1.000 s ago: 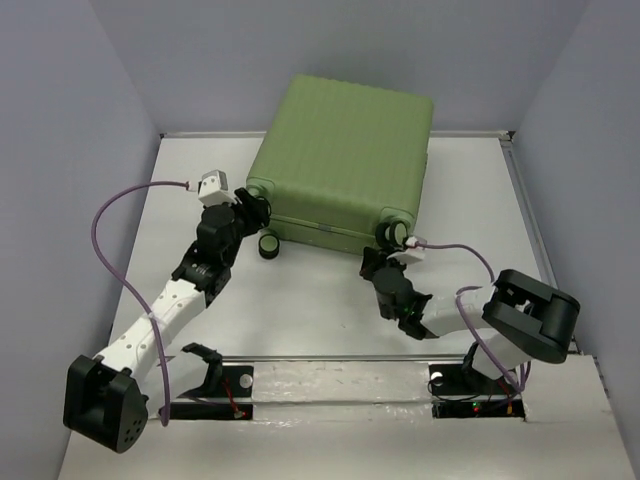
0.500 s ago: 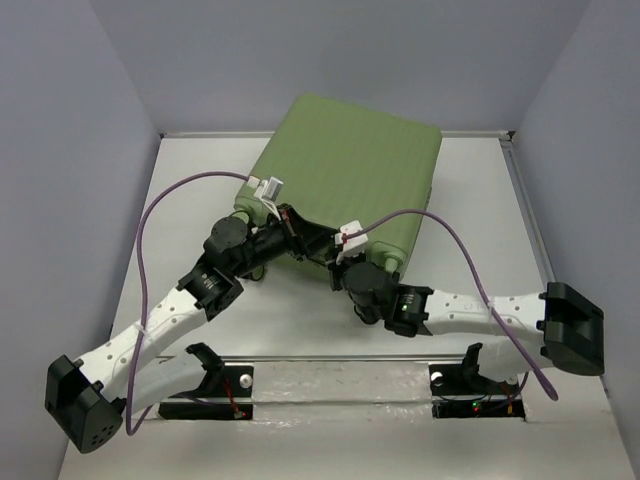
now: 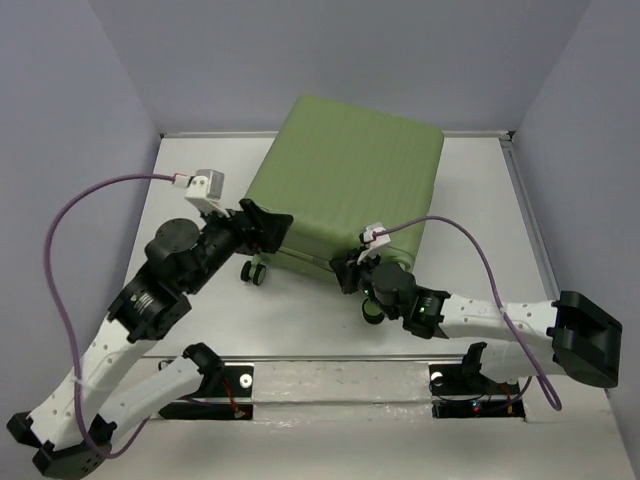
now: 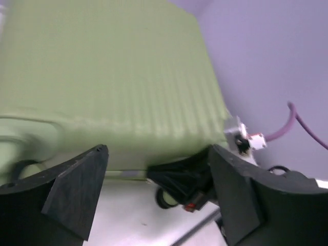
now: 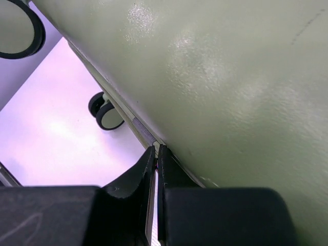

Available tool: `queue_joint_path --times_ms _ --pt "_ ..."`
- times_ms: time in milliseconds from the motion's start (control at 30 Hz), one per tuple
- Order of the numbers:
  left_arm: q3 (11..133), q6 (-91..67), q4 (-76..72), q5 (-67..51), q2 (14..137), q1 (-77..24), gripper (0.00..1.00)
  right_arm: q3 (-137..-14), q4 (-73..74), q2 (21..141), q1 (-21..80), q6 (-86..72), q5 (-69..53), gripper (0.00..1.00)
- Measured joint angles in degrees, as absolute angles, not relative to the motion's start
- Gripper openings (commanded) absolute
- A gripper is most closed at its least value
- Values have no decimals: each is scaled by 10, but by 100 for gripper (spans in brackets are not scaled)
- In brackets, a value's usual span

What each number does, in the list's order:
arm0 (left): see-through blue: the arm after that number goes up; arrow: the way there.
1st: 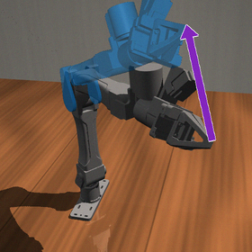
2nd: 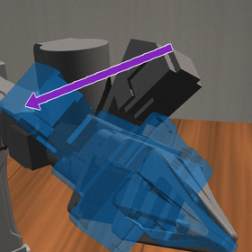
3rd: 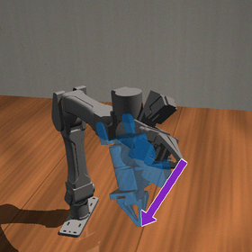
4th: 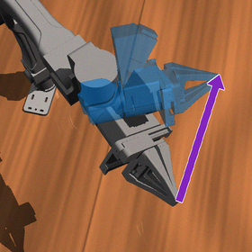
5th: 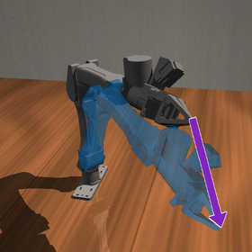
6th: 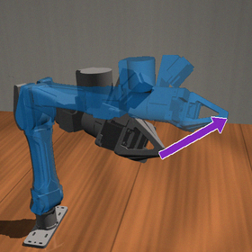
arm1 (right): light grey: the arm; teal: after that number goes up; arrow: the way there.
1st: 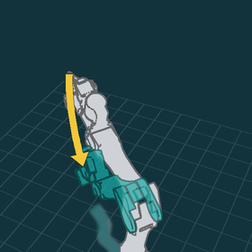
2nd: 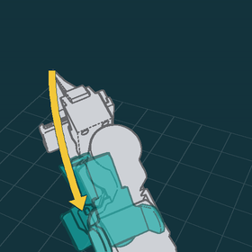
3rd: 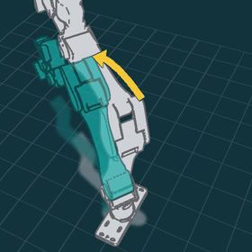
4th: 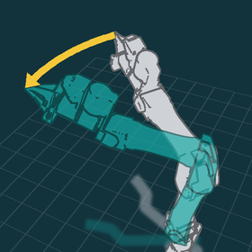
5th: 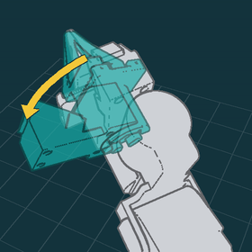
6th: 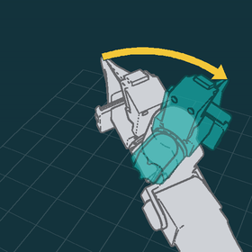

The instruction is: Pack the luggage

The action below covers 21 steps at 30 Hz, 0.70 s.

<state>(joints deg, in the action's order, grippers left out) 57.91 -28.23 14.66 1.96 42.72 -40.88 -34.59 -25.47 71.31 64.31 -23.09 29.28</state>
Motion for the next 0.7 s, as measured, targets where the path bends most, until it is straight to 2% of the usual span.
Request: queue_joint_path --times_ms 200,367,700 --pt "603 -257 272 126 392 -370 99 -339 -260 709 641 -234 282 7" --pt "558 -218 341 82 411 -293 99 -331 -273 708 632 -226 264 7" --pt "555 -161 372 35 457 -252 96 -310 -301 697 618 -208 222 7"
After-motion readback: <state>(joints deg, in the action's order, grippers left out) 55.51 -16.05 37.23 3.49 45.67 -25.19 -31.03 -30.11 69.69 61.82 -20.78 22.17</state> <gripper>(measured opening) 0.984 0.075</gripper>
